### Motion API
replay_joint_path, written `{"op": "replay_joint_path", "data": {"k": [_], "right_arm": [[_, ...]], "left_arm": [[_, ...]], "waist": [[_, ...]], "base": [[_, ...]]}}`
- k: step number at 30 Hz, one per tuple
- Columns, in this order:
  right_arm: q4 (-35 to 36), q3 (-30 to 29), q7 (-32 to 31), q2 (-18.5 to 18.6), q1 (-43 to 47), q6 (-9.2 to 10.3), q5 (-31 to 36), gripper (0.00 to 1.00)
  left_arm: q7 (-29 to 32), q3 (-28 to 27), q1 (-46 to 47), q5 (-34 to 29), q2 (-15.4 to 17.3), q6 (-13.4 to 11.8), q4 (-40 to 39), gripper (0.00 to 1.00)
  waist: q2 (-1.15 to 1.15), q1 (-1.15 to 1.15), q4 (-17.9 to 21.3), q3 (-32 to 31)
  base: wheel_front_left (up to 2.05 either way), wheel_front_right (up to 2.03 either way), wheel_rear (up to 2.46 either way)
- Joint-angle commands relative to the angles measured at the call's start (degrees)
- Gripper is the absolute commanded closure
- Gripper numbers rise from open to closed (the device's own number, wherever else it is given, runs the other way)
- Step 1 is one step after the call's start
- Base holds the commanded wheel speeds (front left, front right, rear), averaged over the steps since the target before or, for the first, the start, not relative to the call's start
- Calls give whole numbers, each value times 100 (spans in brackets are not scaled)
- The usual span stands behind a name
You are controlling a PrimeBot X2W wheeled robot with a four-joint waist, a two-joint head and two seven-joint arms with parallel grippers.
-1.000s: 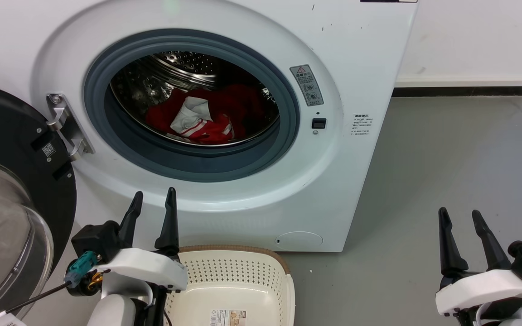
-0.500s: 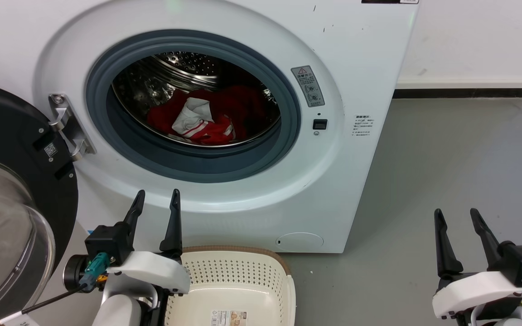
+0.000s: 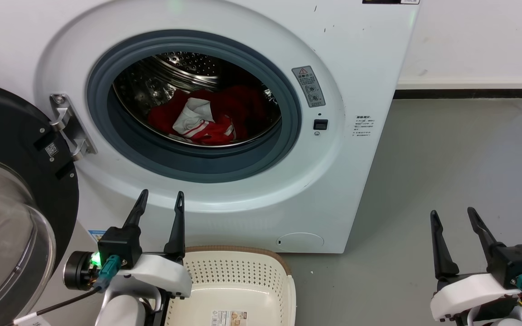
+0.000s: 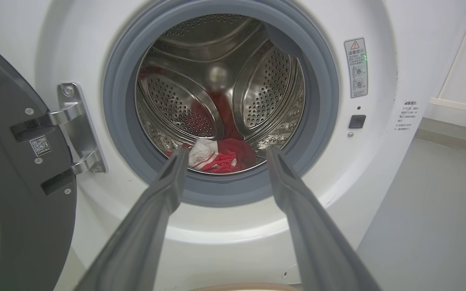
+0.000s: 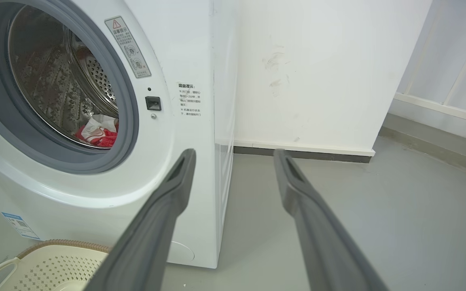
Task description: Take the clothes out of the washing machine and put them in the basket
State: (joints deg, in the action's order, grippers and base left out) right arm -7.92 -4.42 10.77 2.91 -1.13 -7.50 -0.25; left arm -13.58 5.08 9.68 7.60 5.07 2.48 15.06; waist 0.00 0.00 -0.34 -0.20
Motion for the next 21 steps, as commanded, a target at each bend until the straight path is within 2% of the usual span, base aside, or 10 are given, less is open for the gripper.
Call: {"op": "replay_joint_path", "data": {"k": [1,12,21], "right_arm": [[-7,8,59,-4,37,2,163,0],[0,16,163,-5,76,3,582,0],[-25,23,147,-5,75,3,456,0]], "left_arm": [[-58,-16,76,-142,31,-31,27,0],[-173,-45,72,-557,-8,-58,105,0],[-175,-100,25,-491,-49,-31,150,0]], "waist": [[0,0,-2,4],[0,0,-13,17],[0,0,-15,16]], "base": [[0,0,0],[0,0,0],[0,0,0]]}}
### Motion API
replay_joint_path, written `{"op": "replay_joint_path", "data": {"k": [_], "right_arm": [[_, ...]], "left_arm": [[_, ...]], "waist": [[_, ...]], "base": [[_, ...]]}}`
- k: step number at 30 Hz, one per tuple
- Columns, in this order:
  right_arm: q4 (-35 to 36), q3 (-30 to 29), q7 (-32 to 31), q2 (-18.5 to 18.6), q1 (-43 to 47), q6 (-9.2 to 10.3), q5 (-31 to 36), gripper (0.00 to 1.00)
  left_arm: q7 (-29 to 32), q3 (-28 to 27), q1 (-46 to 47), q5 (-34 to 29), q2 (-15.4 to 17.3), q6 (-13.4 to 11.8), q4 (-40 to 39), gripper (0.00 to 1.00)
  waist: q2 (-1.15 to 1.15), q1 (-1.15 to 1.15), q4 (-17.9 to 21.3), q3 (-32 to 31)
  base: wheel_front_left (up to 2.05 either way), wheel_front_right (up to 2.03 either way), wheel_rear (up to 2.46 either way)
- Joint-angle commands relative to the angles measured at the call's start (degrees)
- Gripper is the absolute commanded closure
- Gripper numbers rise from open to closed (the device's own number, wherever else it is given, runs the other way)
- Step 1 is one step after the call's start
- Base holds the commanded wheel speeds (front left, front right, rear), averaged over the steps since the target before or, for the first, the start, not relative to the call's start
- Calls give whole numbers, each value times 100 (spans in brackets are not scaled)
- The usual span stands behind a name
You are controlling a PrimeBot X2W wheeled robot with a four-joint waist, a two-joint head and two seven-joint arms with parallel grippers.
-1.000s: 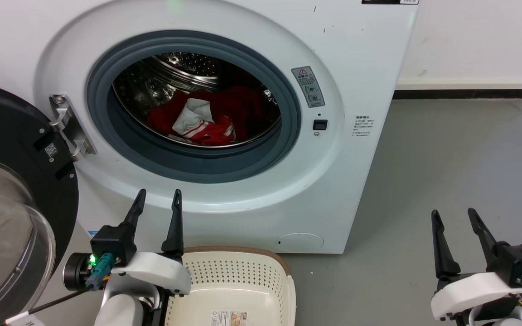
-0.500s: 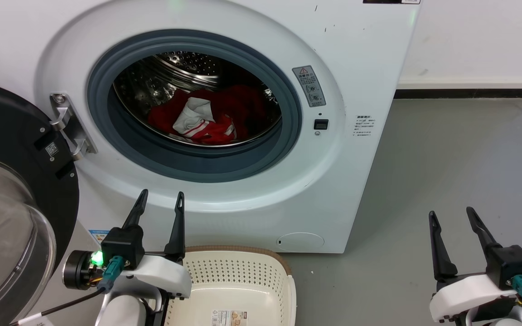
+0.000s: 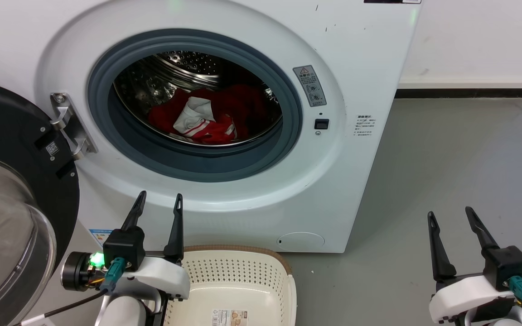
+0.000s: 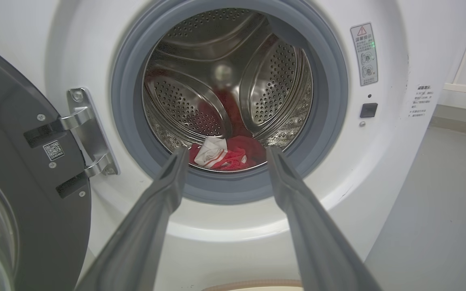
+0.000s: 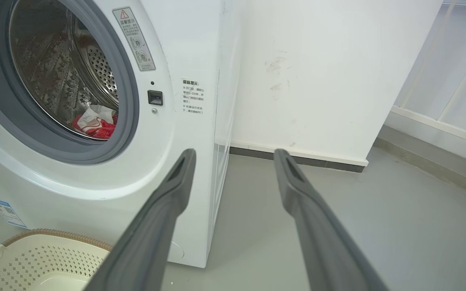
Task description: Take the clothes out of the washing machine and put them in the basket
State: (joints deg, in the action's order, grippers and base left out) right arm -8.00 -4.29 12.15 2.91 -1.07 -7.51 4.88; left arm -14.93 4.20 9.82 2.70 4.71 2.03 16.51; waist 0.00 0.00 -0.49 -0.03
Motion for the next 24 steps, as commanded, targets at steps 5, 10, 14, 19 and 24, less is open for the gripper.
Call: {"op": "replay_joint_path", "data": {"k": [5,10,14,19,24], "right_arm": [[-27,2,-1,-5,51,4,-48,0],[-32,15,-3,-5,21,4,-55,0],[-25,27,-17,-5,-2,4,-51,0],[29,97,-25,-5,-120,4,-55,0],[125,172,-21,-5,-243,4,-83,0]], "left_arm": [[-36,-39,-2,9,-31,27,33,0],[-36,-57,5,-23,-42,30,54,0],[-35,-84,67,-43,-47,12,81,0],[-30,-116,224,-45,-61,-23,186,0],[-30,-180,636,12,-34,-24,517,0]], "waist": [[0,0,-7,10],[0,0,-24,32],[0,0,-29,57],[0,0,51,181],[0,0,213,460]], "base": [[0,0,0],[0,0,0],[0,0,0],[0,0,0],[0,0,0]]}}
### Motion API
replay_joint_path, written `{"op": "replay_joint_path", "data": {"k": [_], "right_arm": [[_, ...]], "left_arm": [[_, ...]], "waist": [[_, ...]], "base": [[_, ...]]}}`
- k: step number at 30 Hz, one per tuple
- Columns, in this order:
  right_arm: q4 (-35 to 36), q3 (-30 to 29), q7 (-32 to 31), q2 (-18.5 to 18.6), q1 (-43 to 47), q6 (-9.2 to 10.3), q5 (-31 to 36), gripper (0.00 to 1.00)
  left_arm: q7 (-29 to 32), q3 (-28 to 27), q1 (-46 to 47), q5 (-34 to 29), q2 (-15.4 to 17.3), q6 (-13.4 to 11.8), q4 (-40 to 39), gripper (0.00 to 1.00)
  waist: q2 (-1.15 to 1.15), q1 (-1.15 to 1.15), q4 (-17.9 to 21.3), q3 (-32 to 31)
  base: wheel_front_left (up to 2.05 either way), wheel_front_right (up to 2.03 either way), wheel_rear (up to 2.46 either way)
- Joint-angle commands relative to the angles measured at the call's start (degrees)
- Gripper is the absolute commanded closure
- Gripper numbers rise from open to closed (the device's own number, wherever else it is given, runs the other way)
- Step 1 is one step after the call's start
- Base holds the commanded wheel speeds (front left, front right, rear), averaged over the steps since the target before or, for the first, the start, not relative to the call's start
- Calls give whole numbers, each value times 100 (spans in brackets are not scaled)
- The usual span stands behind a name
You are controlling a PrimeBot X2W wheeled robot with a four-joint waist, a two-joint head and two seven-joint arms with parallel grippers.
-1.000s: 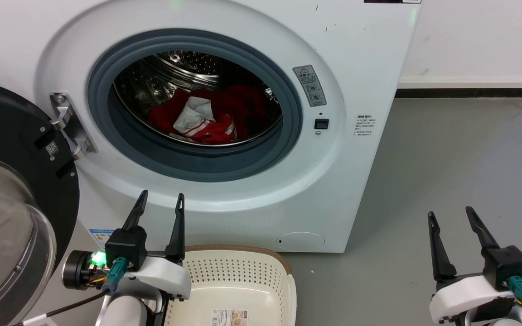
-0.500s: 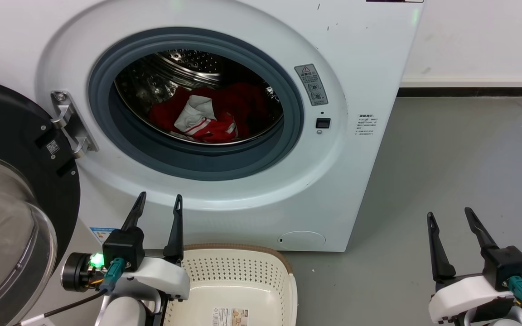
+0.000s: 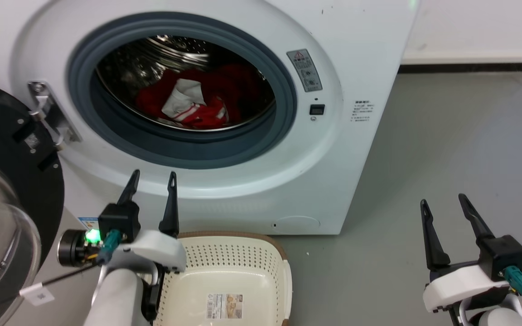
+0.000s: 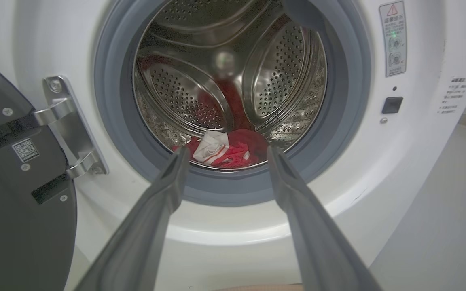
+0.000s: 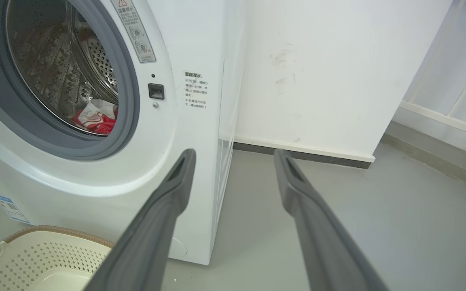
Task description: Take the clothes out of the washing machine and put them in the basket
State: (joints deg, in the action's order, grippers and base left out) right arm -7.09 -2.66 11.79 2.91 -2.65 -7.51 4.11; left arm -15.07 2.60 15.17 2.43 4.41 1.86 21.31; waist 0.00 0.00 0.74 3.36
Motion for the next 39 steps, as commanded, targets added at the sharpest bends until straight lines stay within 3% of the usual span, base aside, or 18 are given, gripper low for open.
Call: {"op": "replay_joint_path", "data": {"k": [1,11,21,39], "right_arm": [[52,23,18,-5,-122,4,-13,0],[173,130,133,-7,-567,4,-130,0],[90,466,308,-8,-1098,4,-395,0],[325,914,344,-10,-1617,5,-906,0]], "left_arm": [[-16,-31,213,31,6,-10,121,0],[-16,-252,1700,149,310,2,1297,0],[311,-346,3557,139,946,24,2781,0],[1878,135,6153,-328,2210,202,4148,0]], "waist": [[0,0,130,194],[0,0,659,1228],[0,0,1219,2185],[0,0,2118,3448]], "base": [[0,0,0],[0,0,0],[0,0,0],[0,0,0]]}}
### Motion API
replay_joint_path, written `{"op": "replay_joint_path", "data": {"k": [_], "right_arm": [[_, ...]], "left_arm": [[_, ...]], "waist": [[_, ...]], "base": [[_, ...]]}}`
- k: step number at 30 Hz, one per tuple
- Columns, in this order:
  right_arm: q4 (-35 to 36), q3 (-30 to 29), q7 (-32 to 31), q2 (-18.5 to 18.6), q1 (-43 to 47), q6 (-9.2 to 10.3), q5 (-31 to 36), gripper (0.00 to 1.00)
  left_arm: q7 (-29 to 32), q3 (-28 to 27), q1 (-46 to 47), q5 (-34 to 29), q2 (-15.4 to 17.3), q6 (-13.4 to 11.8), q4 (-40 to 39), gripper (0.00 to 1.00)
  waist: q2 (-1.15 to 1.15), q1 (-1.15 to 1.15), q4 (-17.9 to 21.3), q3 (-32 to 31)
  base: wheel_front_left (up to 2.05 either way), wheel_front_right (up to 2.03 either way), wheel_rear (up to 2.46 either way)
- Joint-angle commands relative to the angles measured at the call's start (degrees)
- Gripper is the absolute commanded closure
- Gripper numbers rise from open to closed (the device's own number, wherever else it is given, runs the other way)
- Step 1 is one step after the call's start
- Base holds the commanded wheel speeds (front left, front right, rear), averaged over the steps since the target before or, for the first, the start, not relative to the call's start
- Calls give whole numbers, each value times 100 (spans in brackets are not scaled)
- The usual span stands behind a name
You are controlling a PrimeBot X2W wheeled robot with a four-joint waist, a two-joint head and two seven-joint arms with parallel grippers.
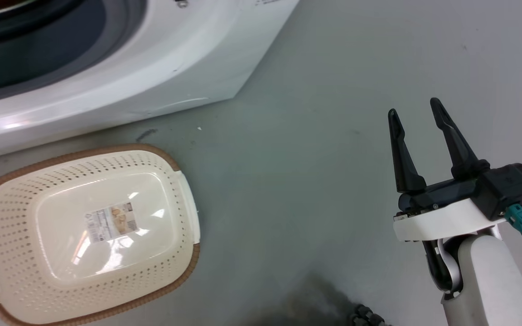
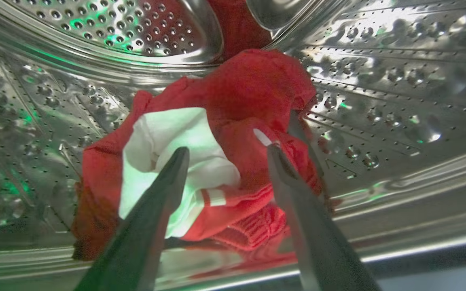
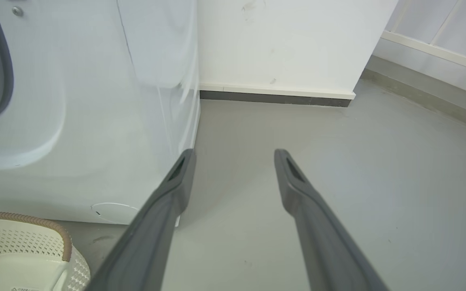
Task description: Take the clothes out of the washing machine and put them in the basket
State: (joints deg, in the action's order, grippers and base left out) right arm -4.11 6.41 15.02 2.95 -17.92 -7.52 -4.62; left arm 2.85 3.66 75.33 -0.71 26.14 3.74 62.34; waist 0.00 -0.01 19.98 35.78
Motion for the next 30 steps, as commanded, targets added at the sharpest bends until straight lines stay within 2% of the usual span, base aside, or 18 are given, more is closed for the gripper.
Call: {"op": "replay_joint_path", "data": {"k": [1,9,11,12,19,20,21,30], "right_arm": [[52,24,21,-15,-91,5,-55,0],[134,124,22,-14,-60,6,-198,0],[121,155,22,-15,-59,5,-227,0],[121,155,22,-15,-59,5,-227,0],[130,224,22,-15,-112,5,-352,0],[130,221,22,-13,-111,6,-352,0],[136,221,22,-13,-115,6,-363,0],[97,166,22,-13,-207,6,-360,0]], "left_arm": [[232,90,246,-86,114,46,91,0],[1612,292,1105,-199,505,179,334,0],[2035,321,1290,-181,545,219,371,0],[2035,321,1290,-181,545,219,371,0],[3081,275,1480,-44,584,150,415,2],[3066,278,1472,-37,593,107,333,55],[2999,292,1439,-44,598,83,238,100],[2553,263,992,69,573,-218,-497,100]], "waist": [[0,1,230,257],[0,1,456,643],[0,1,485,731],[0,1,485,731],[0,1,546,866],[0,1,551,873],[0,1,552,884],[0,1,524,809]], "base": [[0,0,0],[0,0,0],[0,0,0],[0,0,0],[0,0,0],[0,0,0],[0,0,0],[0,0,0]]}}
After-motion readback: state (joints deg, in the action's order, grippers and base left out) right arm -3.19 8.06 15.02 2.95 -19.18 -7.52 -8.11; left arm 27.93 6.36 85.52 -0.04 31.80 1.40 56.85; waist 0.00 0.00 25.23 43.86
